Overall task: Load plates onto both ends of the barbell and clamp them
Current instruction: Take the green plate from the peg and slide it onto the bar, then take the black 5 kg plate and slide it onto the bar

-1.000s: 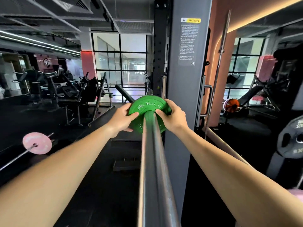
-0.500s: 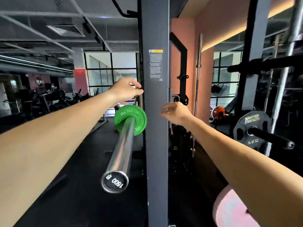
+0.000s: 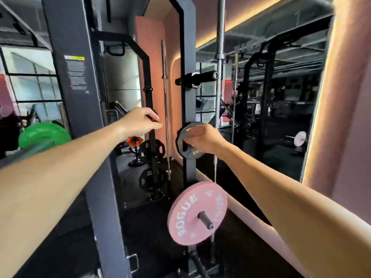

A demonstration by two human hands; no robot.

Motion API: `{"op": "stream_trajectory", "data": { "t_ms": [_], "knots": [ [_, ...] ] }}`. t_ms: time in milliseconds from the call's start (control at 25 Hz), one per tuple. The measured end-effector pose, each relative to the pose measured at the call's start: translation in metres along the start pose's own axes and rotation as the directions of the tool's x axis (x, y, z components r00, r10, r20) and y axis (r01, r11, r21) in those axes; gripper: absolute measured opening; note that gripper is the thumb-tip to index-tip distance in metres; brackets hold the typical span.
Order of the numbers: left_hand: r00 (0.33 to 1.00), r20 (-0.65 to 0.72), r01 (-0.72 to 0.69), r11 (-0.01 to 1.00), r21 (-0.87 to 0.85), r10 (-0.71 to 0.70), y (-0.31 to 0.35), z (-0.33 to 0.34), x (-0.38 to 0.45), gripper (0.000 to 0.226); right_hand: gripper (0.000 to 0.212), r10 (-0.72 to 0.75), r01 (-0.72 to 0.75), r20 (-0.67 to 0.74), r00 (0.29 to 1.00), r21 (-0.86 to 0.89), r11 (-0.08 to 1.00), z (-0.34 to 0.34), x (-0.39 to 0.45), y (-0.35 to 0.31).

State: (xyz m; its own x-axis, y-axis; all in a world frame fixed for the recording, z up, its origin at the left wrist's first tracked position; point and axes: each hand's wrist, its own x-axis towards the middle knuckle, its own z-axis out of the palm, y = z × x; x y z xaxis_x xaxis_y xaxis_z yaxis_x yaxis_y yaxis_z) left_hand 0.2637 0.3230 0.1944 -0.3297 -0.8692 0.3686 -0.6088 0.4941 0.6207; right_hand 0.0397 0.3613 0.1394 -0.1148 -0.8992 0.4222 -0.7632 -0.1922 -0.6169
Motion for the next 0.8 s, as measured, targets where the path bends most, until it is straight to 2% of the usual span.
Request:
{"op": "stream_trajectory", "data": {
  "t_ms": [160, 360, 560, 800],
  "knots": [
    [0.996, 0.083, 0.021, 1.000, -0.009, -0.020, 0.010, 0.057, 0.019, 0.021, 0.028, 0.080, -0.080, -0.028, 0.996, -0.023, 0.997, -0.036, -0.013, 0.047],
    [0.989, 0.120, 0.091, 0.994, -0.057, -0.084, -0.011, 0.115, 0.059, 0.022, 0.033, 0.150, -0.151, -0.025, 0.988, -0.085, 0.985, -0.043, 0.007, 0.107],
    [0.979, 0.117, 0.181, 0.975, -0.129, -0.167, -0.049, 0.155, 0.121, 0.029, 0.030, 0.152, -0.151, 0.004, 0.988, -0.128, 0.980, -0.034, 0.067, 0.149],
    [0.966, 0.049, 0.260, 0.948, -0.185, -0.255, -0.086, 0.190, 0.220, 0.055, 0.031, 0.134, -0.127, 0.044, 0.990, -0.142, 0.982, -0.021, 0.171, 0.191]
  ]
}}
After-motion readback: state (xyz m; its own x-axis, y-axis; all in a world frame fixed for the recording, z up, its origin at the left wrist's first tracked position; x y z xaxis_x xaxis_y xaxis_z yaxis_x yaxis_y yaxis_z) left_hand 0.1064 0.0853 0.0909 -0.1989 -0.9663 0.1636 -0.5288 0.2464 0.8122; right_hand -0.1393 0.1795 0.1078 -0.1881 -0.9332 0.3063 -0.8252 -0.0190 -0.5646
